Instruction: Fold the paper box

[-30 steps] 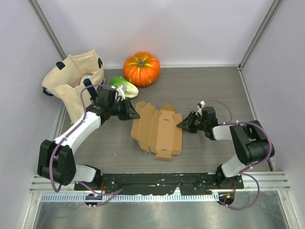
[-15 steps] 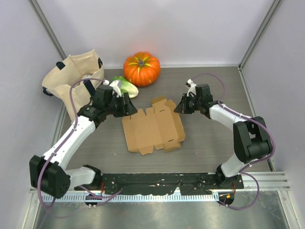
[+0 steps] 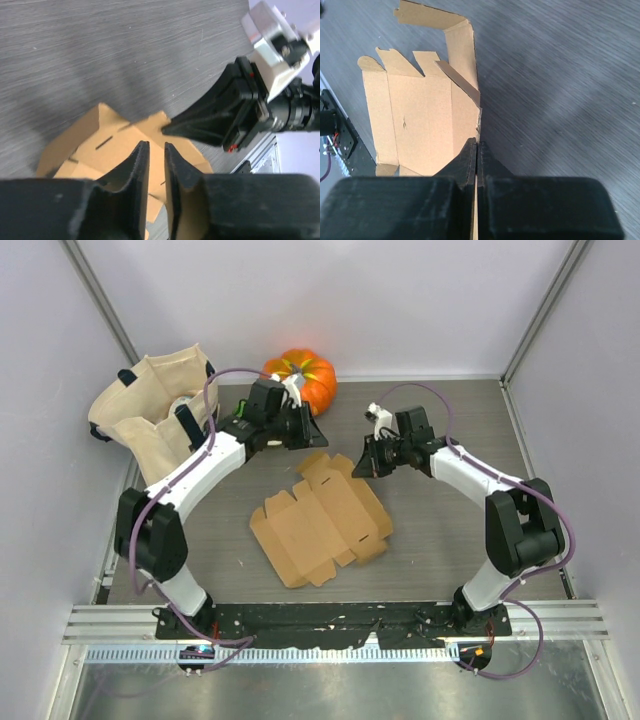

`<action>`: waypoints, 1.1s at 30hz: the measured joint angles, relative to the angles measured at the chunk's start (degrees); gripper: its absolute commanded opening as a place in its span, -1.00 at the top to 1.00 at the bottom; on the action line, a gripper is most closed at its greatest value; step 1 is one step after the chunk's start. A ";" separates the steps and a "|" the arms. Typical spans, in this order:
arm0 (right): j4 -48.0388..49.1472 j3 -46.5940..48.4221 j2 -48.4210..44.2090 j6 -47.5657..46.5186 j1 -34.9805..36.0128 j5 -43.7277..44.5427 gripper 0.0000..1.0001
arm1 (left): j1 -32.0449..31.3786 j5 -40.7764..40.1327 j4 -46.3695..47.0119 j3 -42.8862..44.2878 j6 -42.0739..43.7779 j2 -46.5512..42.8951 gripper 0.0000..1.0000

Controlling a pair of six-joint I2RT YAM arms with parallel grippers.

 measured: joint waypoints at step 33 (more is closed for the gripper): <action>6.47 -3.93 -5.60 9.11 3.58 -1.01 0.98 | -10.10 -19.15 -0.59 -0.94 -5.77 6.58 0.68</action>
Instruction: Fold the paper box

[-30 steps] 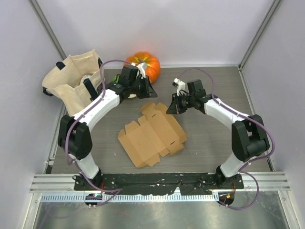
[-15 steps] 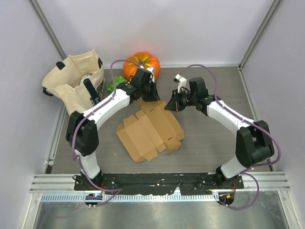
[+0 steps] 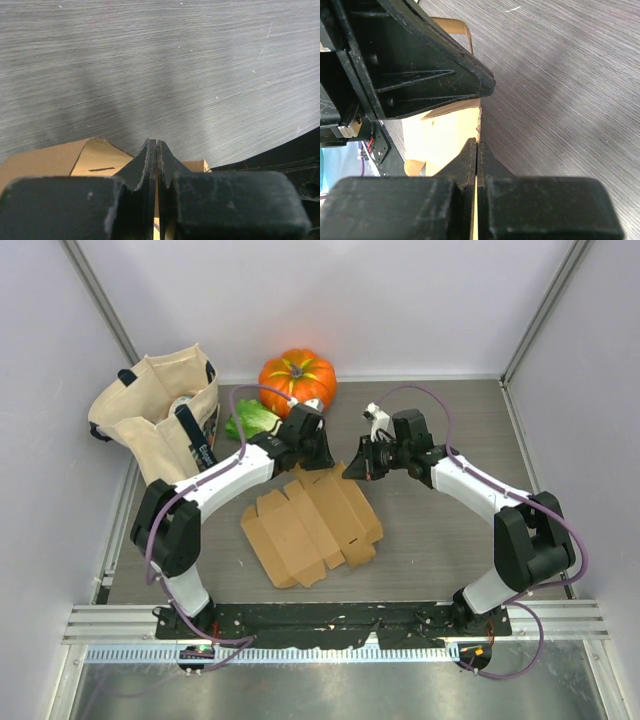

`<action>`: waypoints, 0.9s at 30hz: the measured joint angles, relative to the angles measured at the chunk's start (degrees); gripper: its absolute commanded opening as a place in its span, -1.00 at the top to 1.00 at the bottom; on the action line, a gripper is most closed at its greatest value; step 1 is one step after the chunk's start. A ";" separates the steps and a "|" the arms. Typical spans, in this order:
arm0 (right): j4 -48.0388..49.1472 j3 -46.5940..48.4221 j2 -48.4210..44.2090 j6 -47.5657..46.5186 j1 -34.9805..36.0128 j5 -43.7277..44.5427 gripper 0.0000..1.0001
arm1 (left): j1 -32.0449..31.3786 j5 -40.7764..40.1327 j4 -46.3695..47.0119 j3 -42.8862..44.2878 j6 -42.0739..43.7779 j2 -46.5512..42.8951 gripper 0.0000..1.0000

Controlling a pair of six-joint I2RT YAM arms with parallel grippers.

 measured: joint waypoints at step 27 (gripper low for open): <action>8.57 -2.64 -2.14 4.92 -0.04 1.11 0.98 | -1.20 3.34 2.91 -2.99 -3.15 -5.75 0.99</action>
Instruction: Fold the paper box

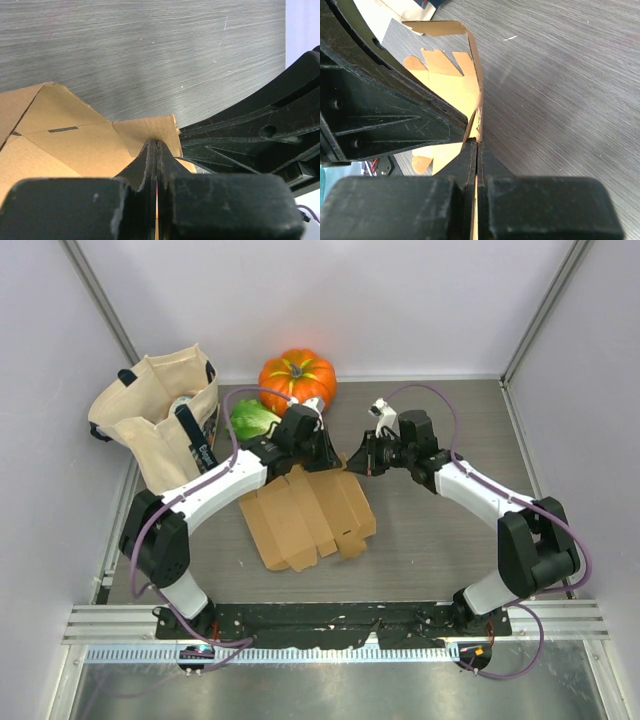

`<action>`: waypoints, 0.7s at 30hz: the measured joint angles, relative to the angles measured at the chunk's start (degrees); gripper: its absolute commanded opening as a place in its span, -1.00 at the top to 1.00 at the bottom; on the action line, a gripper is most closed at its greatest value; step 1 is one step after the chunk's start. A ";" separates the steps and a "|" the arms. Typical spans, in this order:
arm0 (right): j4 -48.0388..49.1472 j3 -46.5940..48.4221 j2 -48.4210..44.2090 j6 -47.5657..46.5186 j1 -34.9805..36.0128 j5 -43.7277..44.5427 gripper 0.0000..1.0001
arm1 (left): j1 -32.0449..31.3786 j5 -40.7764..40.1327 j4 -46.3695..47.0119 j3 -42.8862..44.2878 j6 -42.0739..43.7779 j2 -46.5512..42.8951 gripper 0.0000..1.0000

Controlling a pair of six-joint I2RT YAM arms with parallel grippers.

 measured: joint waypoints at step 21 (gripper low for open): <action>-1.49 -4.90 -3.39 -1.60 -2.08 0.57 0.99 | 9.92 -8.98 -2.01 -16.46 3.19 -14.95 0.77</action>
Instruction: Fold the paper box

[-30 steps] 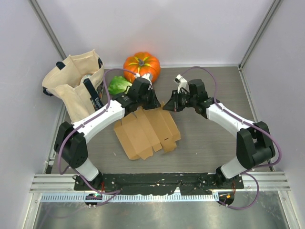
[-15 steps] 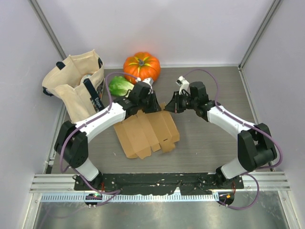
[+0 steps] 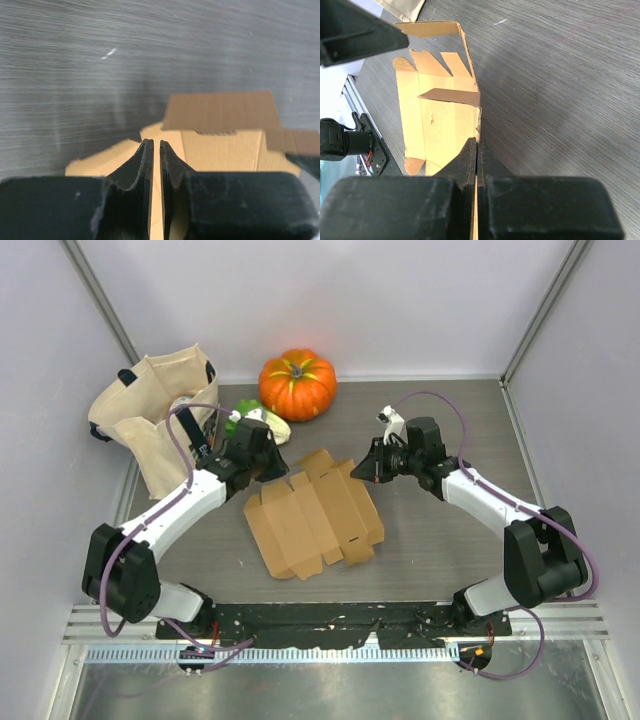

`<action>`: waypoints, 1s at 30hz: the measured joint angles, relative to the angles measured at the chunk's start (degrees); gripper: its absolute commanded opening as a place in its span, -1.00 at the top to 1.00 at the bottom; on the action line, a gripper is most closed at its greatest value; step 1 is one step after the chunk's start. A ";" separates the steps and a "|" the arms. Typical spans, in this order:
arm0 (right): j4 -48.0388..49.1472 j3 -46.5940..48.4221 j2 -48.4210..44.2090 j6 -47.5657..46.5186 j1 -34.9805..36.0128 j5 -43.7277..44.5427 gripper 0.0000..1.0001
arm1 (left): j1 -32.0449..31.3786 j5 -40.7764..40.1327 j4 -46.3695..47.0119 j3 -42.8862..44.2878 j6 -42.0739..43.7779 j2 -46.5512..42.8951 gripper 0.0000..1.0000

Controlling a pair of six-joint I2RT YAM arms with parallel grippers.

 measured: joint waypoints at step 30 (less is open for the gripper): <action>4.31 -0.11 -0.57 3.28 0.00 -1.46 0.99 | 2.69 8.59 4.68 1.60 -7.10 14.56 1.00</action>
